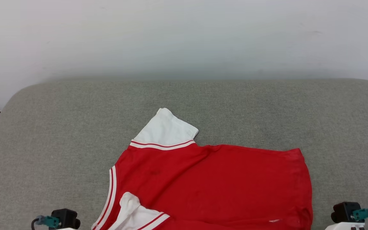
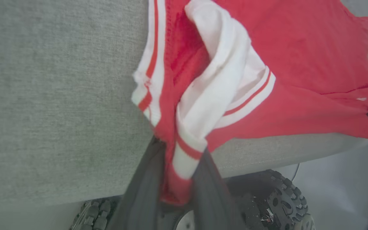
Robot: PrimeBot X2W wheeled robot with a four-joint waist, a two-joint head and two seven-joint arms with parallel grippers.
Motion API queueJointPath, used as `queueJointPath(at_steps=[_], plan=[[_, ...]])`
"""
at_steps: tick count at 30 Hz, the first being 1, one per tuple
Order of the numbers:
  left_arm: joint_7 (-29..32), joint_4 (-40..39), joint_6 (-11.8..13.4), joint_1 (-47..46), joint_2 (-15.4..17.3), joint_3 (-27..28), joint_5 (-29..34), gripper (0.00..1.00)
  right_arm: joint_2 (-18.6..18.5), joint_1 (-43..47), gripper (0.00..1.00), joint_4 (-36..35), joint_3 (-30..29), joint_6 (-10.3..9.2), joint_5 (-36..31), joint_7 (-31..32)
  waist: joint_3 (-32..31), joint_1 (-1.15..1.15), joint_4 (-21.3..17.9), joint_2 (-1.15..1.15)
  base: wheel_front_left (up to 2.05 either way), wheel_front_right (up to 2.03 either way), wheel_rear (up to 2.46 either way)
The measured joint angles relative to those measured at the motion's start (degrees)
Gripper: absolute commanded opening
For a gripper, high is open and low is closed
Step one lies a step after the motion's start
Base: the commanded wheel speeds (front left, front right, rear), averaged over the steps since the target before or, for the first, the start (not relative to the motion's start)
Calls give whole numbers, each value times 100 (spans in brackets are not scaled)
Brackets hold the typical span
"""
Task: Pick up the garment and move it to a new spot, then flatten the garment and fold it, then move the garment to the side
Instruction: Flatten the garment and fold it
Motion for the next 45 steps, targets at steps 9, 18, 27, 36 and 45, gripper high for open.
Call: queueJointPath(at_steps=[9,18,27,36,45], plan=[[-504,453,-260,-509,-279,-186,342,100,19,-6,100,-1,234,0,-103,-1583,22,0,23,0,0,0,0],[-1695,408,-127,-1023,-296,-134,1307,100,167,-127,100,-356,-47,-1,-821,-3076,46,0,-75,0,0,0,0],[-2618,633,14,-1991,-606,-79,1853,100,460,-589,100,-1017,-274,-1,-1272,-3338,527,1,-234,0,0,0,0],[-2581,1358,-417,-3492,-623,-63,1881,100,605,-1099,100,-1504,-221,-1,-1522,-3532,1401,2,-490,0,0,0,0],[-1028,2262,-1003,-4929,-221,-298,1458,100,684,-1325,100,-1377,-153,0,-1497,-3693,1926,2,-984,0,0,0,0]])
